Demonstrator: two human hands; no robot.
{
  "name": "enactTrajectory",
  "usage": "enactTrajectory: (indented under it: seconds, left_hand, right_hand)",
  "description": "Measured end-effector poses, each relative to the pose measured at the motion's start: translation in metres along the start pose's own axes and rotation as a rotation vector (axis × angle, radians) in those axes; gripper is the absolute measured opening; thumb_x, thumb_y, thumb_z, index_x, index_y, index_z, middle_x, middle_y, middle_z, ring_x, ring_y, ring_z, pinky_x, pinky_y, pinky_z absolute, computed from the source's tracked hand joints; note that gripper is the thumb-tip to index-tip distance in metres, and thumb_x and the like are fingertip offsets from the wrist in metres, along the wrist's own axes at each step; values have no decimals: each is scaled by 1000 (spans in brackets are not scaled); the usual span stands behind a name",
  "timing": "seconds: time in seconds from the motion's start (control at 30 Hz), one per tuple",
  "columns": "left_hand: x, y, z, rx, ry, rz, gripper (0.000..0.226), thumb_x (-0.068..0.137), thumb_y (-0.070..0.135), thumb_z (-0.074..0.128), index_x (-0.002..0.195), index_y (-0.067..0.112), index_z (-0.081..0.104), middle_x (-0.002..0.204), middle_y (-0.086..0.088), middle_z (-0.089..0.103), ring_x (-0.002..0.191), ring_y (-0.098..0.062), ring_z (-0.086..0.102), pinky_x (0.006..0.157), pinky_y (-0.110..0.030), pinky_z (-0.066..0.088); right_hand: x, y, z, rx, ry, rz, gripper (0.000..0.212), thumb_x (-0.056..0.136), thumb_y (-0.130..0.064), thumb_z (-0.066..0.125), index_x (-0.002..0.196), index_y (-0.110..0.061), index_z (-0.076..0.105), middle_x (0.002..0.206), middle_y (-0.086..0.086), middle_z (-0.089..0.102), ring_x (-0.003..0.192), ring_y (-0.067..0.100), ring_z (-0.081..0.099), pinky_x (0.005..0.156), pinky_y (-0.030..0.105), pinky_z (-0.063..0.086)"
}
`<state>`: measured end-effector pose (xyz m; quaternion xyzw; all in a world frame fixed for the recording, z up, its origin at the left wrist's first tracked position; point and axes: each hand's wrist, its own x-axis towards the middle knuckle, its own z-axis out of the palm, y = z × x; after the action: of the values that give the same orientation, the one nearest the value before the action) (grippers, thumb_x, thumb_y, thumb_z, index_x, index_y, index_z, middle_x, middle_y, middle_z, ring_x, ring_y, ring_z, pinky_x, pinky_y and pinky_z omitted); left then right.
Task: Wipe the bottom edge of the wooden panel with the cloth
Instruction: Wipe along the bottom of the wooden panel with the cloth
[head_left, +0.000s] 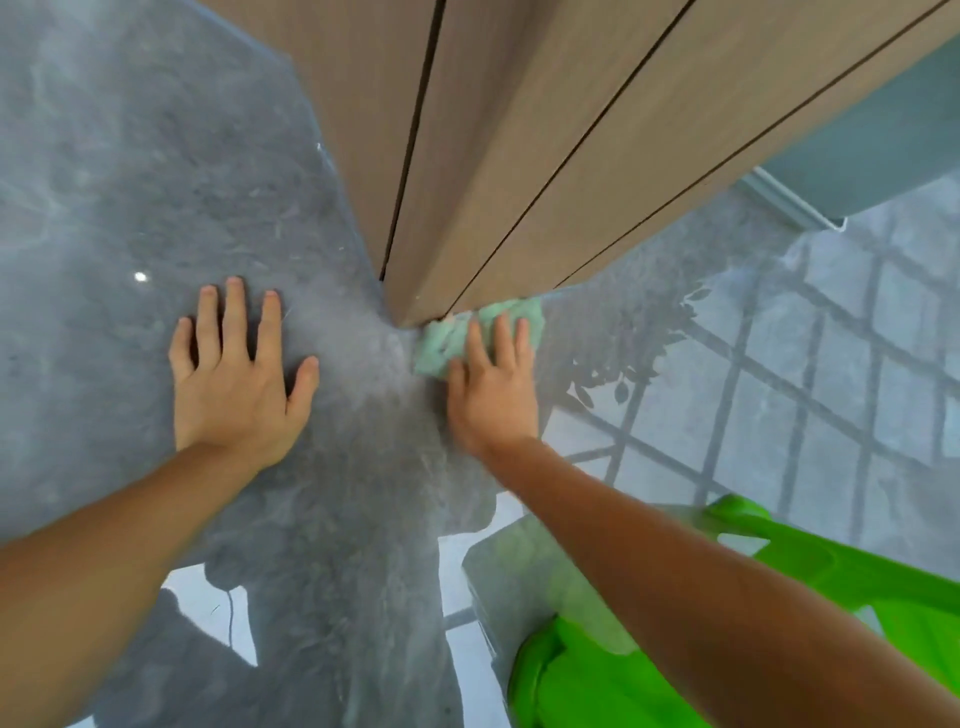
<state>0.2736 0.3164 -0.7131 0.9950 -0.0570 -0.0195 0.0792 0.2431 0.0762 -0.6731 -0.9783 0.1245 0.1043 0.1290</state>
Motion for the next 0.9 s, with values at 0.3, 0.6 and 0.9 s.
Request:
enactTrajectory:
  seconds: [0.3,0.6,0.9]
  left_hand:
    - [13,-42,-7,-30,-4,65,72,92,49,34,152,8,34,163,-22,23,147,-47,22,112,-61,22]
    - [27,-81,-2,-36,79,-183,81,89,69,32,154,20,29,164,-23,21,148,-52,15,118,-61,11]
    - [26,-80,-2,-7,89,-209,81,87,65,38,151,17,36,161,-24,25,148,-50,17,118,-61,13]
  right_hand:
    - [-28,-64,26,-189,-176,-488,57,102,-37,26,153,-15,14,163,17,3,149,36,-9,123,48,3]
    - [92,-148,23,-345,-214,-415,63,101,-34,24,153,-7,2,160,26,-5,147,41,-11,122,49,1]
    - [250,-257,11,-269,-137,-285,59,98,-32,26,153,-14,13,162,17,2,149,36,-3,122,45,1]
